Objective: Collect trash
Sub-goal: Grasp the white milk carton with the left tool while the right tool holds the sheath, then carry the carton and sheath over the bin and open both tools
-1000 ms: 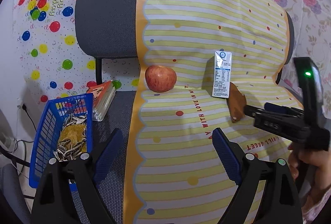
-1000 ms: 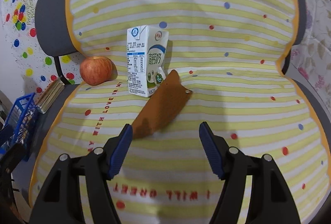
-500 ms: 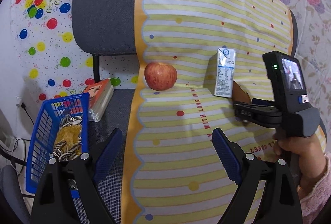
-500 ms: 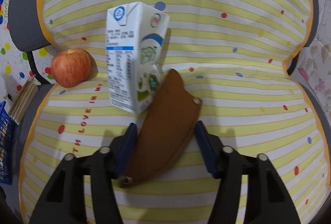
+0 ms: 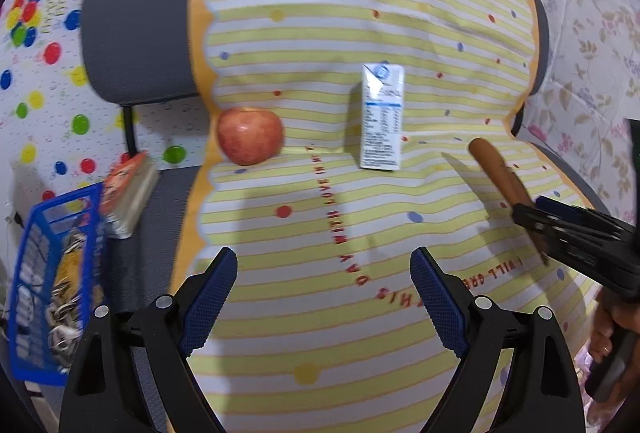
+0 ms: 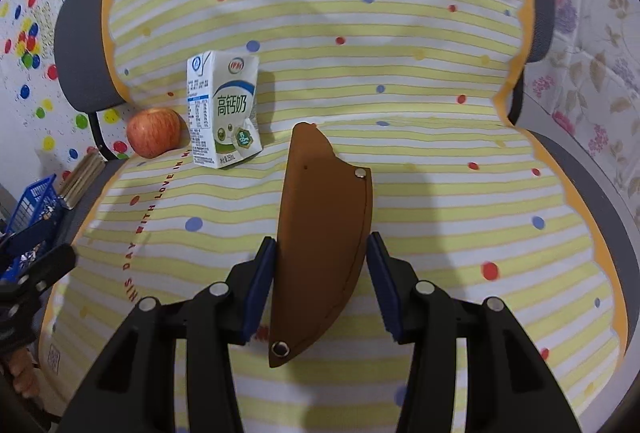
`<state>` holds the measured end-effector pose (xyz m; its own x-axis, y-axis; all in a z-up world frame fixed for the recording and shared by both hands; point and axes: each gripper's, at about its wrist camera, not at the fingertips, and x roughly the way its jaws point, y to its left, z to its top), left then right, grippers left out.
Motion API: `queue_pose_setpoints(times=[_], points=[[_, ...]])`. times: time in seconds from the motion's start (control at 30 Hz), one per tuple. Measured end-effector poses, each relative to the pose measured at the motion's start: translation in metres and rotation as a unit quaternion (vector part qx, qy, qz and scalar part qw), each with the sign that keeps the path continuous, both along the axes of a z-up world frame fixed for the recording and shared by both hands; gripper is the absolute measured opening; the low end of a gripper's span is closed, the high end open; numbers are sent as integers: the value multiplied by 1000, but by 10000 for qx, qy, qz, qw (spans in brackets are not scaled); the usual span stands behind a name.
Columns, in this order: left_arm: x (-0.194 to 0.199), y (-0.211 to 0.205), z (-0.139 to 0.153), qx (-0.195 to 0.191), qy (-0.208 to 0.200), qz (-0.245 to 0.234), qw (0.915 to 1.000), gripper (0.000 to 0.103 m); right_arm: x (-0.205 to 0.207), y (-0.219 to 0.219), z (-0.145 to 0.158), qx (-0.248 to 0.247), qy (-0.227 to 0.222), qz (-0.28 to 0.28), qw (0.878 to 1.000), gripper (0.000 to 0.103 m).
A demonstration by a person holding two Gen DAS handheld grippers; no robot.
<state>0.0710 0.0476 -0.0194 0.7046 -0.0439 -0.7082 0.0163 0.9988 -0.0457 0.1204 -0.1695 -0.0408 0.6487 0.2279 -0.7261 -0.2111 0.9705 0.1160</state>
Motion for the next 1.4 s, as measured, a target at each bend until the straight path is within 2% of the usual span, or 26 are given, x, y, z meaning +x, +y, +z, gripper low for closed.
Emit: queue_pose_setpoints(times=[0.17, 0.4, 0.5, 0.57, 0.7, 0.73, 0.77, 0.93, 1.17, 1.33, 1.4], points=[[32, -15, -8, -43, 101, -69, 9999, 88, -10, -24, 4, 225, -93, -42, 9997, 46], [93, -42, -9, 128, 73, -341, 9993, 88, -10, -48, 7, 456, -259, -164, 9985, 46], [116, -46, -8, 86, 53, -326, 9994, 84, -8, -57, 4, 548, -262, -235, 9979, 46], [129, -48, -7, -19, 69, -274, 9996, 66, -7, -62, 1, 634, -237, -286, 9973, 46], [145, -51, -8, -70, 50, -251, 9996, 55, -6, -68, -3, 761, -194, -339, 9963, 47], [147, -51, -8, -72, 45, -262, 9996, 44, -7, -69, -4, 778, -186, -340, 9962, 46], [147, -52, -8, -71, 54, -286, 9996, 39, -8, -69, -4, 793, -180, -339, 9961, 46], [114, -55, 2, -101, -166, -392, 9990, 38, -20, -71, 1, 829, -233, -325, 9958, 46], [19, -65, 17, -172, -387, -805, 9959, 38, -54, -63, 11, 843, -290, -166, 9959, 47], [-36, -65, 21, -197, -473, -827, 9953, 38, -83, -58, 17, 932, -284, -71, 9952, 47], [-57, -69, 26, -91, -561, -764, 9955, 38, -94, -55, 19, 915, -294, -20, 9954, 47]])
